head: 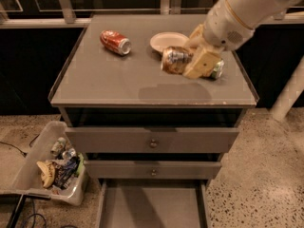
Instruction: Place orange can into bottom drawer
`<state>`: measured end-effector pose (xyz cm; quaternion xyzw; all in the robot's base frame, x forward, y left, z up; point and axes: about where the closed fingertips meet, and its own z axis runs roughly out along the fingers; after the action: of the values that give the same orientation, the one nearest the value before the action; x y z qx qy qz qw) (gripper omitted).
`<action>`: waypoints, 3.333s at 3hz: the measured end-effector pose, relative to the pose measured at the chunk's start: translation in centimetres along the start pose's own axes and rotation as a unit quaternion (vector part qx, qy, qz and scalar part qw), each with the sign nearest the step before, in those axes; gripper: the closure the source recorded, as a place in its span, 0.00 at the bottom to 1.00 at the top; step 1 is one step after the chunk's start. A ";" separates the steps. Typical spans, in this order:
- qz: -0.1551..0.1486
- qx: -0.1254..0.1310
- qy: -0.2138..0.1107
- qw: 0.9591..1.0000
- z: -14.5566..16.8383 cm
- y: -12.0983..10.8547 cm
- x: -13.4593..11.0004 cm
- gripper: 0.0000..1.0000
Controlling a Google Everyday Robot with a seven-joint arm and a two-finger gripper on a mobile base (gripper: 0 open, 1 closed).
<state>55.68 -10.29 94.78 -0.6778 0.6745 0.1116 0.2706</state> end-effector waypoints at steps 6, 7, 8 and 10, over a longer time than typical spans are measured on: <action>0.082 0.011 -0.059 0.995 11.3 14.0 7.7 1.00; 0.096 0.047 -0.075 0.991 14.2 14.4 10.0 1.00; 0.096 0.059 -0.107 0.988 16.3 13.5 13.7 1.00; 0.072 0.028 -0.139 0.987 17.2 12.5 16.2 1.00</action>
Offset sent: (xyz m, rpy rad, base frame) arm -0.1427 -0.0547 -0.0654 -0.0393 -0.0292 -0.0632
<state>48.19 -14.50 69.49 -0.5980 0.6800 0.2050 0.3716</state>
